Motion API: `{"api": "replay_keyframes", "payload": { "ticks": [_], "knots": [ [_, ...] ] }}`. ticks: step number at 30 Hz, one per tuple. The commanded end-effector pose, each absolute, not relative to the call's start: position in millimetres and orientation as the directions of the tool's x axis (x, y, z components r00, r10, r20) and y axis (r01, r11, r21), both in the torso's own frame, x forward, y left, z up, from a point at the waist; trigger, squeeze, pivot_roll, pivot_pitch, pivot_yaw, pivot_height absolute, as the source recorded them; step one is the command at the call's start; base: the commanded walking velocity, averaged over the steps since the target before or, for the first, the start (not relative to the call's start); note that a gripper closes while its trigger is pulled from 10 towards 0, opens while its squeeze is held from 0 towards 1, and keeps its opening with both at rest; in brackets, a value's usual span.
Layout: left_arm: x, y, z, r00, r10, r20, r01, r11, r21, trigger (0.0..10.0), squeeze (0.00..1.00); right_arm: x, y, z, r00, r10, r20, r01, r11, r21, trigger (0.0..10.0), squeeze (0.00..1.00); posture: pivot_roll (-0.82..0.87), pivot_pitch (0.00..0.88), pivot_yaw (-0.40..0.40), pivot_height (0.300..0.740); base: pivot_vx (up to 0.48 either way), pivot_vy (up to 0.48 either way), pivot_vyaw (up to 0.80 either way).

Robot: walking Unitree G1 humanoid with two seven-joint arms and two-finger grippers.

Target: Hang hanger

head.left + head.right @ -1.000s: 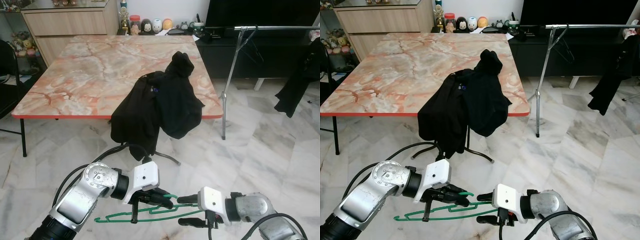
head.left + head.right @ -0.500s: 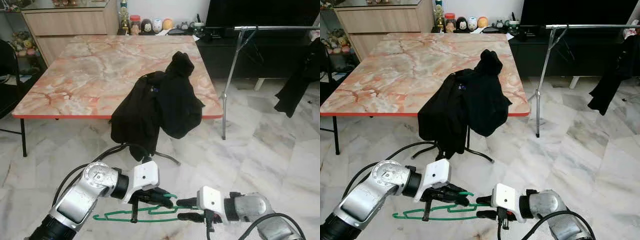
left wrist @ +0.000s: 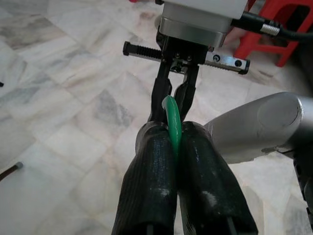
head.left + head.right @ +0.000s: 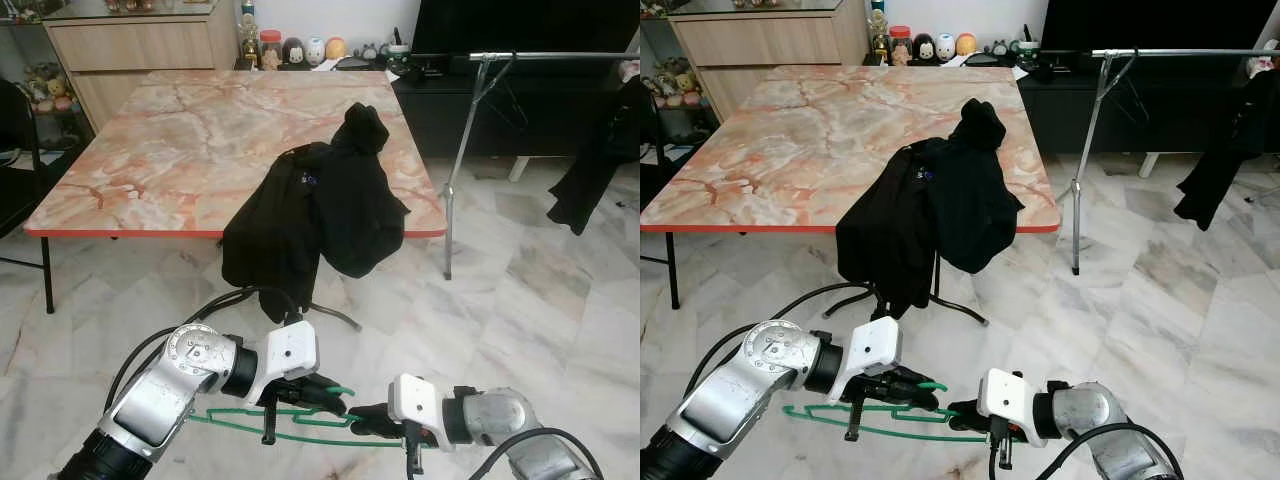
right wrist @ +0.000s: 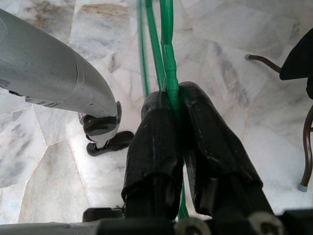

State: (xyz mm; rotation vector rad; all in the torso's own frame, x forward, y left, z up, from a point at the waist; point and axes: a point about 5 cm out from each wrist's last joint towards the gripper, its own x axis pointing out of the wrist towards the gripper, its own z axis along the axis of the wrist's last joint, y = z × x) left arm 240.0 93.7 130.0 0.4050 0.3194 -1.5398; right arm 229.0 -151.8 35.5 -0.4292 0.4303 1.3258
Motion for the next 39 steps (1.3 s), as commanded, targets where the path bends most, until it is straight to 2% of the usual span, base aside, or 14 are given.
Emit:
{"api": "replay_keyframes", "payload": {
  "ticks": [1, 12, 13, 24, 28, 29, 32, 35, 36, 37, 39],
  "knots": [
    [240.6, 84.9, 147.4, -0.002, -0.93, -0.367, 0.996, -0.035, 0.084, 10.0, 0.0, 230.1, -150.5, 34.3, 0.201, 0.824, -0.53, -0.978, 0.2, -0.059, 0.0, 0.0, 0.02, 0.0, -0.03, 0.74, 0.0, 0.0, 0.0],
    [241.4, 86.3, 154.9, -0.01, -0.95, -0.313, 0.997, -0.032, 0.067, 10.0, 0.0, 230.9, -148.6, 33.5, 0.195, 0.823, -0.534, -0.98, 0.188, -0.067, 0.0, 0.0, 0.02, 0.0, -0.032, 0.74, 0.0, 0.0, 0.0],
    [240.9, 87.3, 154.6, -0.015, -0.949, -0.313, 0.997, -0.037, 0.062, 10.0, 1.0, 232.0, -149.1, 33.7, 0.199, 0.821, -0.535, -0.979, 0.191, -0.071, 0.0, 0.0, 0.02, 0.0, -0.032, 0.74, 0.0, 0.0, 0.0],
    [240.0, 95.4, 158.9, -0.05, -0.945, -0.324, 0.997, -0.067, 0.042, 10.0, 1.0, 232.9, -149.5, 27.1, 0.22, 0.801, -0.557, -0.974, 0.212, -0.08, 0.0, 0.0, 0.03, 0.0, -0.036, 0.74, 0.0, 0.0, 0.0],
    [242.1, 97.3, 160.5, -0.035, -0.946, -0.323, 0.997, -0.053, 0.05, 10.0, 1.0, 232.8, -150.7, 25.7, 0.223, 0.797, -0.561, -0.973, 0.218, -0.077, 0.0, 0.0, 0.03, 0.0, -0.036, 0.74, 0.0, 0.0, 0.0],
    [252.0, 102.5, 161.8, 0.051, -0.946, -0.321, 0.996, 0.024, 0.088, 10.0, 1.0, 231.4, -152.9, 24.6, 0.216, 0.795, -0.567, -0.974, 0.215, -0.069, 0.0, 0.0, 0.02, 0.0, -0.037, 0.74, 0.0, 0.0, 0.0],
    [268.8, 117.9, 159.3, 0.192, -0.918, -0.346, 0.977, 0.147, 0.153, 10.0, 1.0, 228.6, -158.3, 19.1, 0.205, 0.775, -0.598, -0.975, 0.213, -0.058, 0.0, 0.0, 0.02, 0.0, -0.036, 0.74, 0.0, 0.0, 0.0],
    [270.6, 120.8, 159.0, 0.207, -0.913, -0.351, 0.974, 0.16, 0.158, 10.0, 1.0, 228.0, -159.1, 18.0, 0.202, 0.771, -0.603, -0.976, 0.212, -0.056, 0.0, 0.0, 0.02, 0.0, -0.036, 0.74, 0.0, 0.0, 0.0],
    [273.1, 125.6, 159.5, 0.231, -0.908, -0.351, 0.97, 0.186, 0.158, 10.0, 1.0, 227.2, -160.6, 16.9, 0.198, 0.767, -0.61, -0.976, 0.209, -0.054, 0.0, 0.0, 0.03, 0.0, -0.038, 0.74, 0.0, 0.0, 0.0],
    [278.4, 139.7, 156.4, 0.29, -0.883, -0.369, 0.956, 0.25, 0.154, 10.0, 1.0, 226.1, -164.3, 14.2, 0.185, 0.752, -0.633, -0.978, 0.203, -0.045, 0.0, 0.0, 0.03, 0.0, -0.032, 0.74, 0.0, 0.0, 0.0],
    [280.4, 146.7, 152.9, 0.318, -0.865, -0.387, 0.948, 0.277, 0.16, 10.0, 1.0, 225.9, -165.5, 13.5, 0.176, 0.746, -0.642, -0.98, 0.195, -0.043, 0.0, 0.0, 0.03, 0.0, -0.03, 0.74, 0.0, 0.0, 0.0]
  ]
}}
